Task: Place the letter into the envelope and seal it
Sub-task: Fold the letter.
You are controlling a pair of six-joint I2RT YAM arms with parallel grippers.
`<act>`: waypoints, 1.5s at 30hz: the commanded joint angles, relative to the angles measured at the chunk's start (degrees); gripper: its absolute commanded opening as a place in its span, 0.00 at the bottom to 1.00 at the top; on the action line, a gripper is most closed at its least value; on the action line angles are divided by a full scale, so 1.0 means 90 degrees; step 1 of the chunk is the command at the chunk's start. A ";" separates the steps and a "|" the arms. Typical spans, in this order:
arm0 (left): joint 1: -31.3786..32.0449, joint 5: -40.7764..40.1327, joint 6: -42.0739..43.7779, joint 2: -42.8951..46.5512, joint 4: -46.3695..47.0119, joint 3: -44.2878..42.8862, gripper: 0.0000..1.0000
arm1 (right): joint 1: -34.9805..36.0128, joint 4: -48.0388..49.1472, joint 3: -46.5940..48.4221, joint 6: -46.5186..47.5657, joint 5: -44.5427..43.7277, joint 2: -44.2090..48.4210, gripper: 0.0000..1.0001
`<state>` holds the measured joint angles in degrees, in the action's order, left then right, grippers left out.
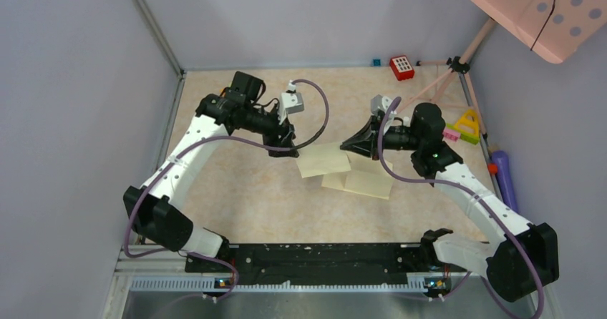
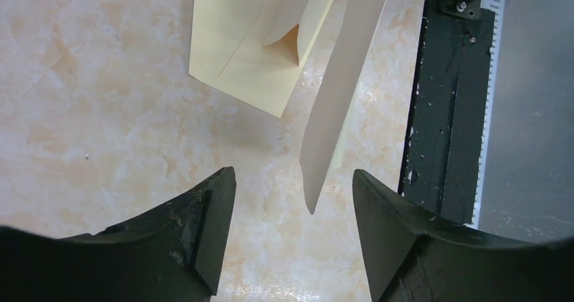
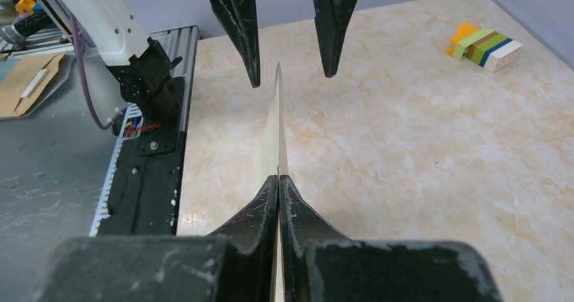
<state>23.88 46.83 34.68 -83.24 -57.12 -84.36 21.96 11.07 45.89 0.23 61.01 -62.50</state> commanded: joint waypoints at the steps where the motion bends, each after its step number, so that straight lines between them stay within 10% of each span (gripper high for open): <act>1: 0.0116 0.0410 -0.0153 -0.0040 0.0253 -0.0630 0.70 | -0.0044 0.0159 0.0350 0.0048 0.0195 0.0070 0.00; 11: 0.0934 0.0155 -0.0303 -0.0780 0.0390 -0.1127 0.67 | -0.0047 0.0099 0.0360 0.0101 0.0219 0.0064 0.00; 17: 0.1084 0.0206 -0.0340 -0.1023 0.0341 -0.1331 0.00 | -0.0063 0.0034 0.0382 0.0173 0.0132 0.0105 0.00; 19: 0.1115 0.0207 -0.0370 -0.1015 0.0405 -0.1357 0.00 | -0.0160 -0.0114 0.0498 0.0176 0.0104 0.0132 0.02; 23: 0.1240 0.0108 -0.0373 -0.1035 0.0497 -0.1515 0.00 | -0.0634 -0.0980 0.1024 0.0336 -0.0090 0.0337 0.63; 25: 0.1364 -0.0022 -0.0322 -0.1083 0.0495 -0.1642 0.00 | -0.0831 -0.1892 0.1295 0.0921 -0.0609 0.0570 0.77; 32: 0.2050 -0.0705 0.0170 -0.1475 0.0365 -0.2038 0.00 | -0.1343 -0.3670 0.1368 0.2189 -0.3045 0.1809 0.86; 45: 0.3272 -0.2192 0.1143 -0.2501 0.0025 -0.3030 0.00 | -0.1586 -0.2604 0.0228 0.2504 -0.6561 0.2708 0.96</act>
<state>52.18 31.73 41.50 -104.97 -56.01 -106.89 8.82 -16.29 48.90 21.80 11.94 -37.93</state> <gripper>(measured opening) 0.010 0.949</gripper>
